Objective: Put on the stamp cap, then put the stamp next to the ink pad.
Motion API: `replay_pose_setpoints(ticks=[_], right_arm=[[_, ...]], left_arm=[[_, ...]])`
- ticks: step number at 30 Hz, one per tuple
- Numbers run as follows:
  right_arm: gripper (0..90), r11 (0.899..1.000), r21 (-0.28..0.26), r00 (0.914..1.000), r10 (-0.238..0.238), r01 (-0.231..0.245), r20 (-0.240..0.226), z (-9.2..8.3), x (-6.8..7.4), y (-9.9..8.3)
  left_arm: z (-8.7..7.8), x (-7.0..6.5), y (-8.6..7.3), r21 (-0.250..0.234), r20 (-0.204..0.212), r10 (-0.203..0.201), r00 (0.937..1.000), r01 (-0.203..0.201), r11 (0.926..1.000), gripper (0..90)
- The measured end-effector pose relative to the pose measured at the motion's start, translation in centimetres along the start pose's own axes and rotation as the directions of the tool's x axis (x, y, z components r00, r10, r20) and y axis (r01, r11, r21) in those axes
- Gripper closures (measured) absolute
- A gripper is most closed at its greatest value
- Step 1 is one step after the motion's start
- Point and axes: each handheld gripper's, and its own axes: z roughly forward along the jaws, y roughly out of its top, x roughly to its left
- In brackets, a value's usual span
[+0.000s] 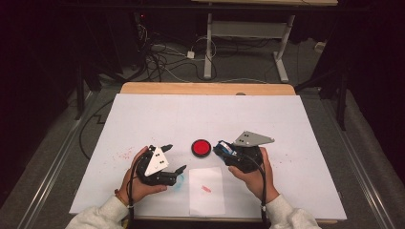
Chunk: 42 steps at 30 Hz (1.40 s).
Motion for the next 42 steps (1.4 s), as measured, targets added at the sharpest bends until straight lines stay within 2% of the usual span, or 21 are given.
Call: replay_pose_setpoints(ticks=[7,11,16,23,29,36,42], right_arm=[[69.5,1.0,0.003,0.9994,-0.03,0.03,0.019,-0.3,-0.3,0.3],[69.4,0.999,0.011,0.9984,-0.042,0.041,0.039,-0.3,-0.6,0.3],[69.4,0.998,0.022,0.9975,-0.055,0.054,0.043,-0.2,-0.7,0.3],[69.3,0.998,0.021,0.9961,-0.062,0.06,0.063,-0.3,-1.2,0.6],[69.3,0.998,0.027,0.9944,-0.064,0.062,0.084,-0.4,-2.0,1.0],[69.2,0.995,0.063,0.9917,-0.078,0.072,0.102,0.5,-2.7,1.3],[69.2,0.991,0.111,0.9901,-0.086,0.074,0.11,2.3,-3.1,1.3]], left_arm=[[-1.0,0.8,-1.6,0.025,-0.025,-0.002,0.9997,0.003,0.9997,19.8],[-1.7,1.2,-2.4,0.027,-0.022,-0.01,0.9997,0.011,0.9996,18.6],[-2.6,1.7,-3.2,0.03,-0.028,-0.034,0.999,0.035,0.9989,18.4],[-3.4,1.9,-4.0,0.051,-0.055,-0.035,0.9978,0.038,0.9979,18.4],[-3.9,1.9,-4.6,0.069,-0.062,-0.053,0.9967,0.057,0.996,18.4],[-4.1,1.6,-4.8,0.079,-0.061,-0.052,0.9968,0.056,0.9953,18.3],[-3.9,1.6,-4.9,0.088,-0.054,-0.048,0.9974,0.053,0.9948,18.1]])
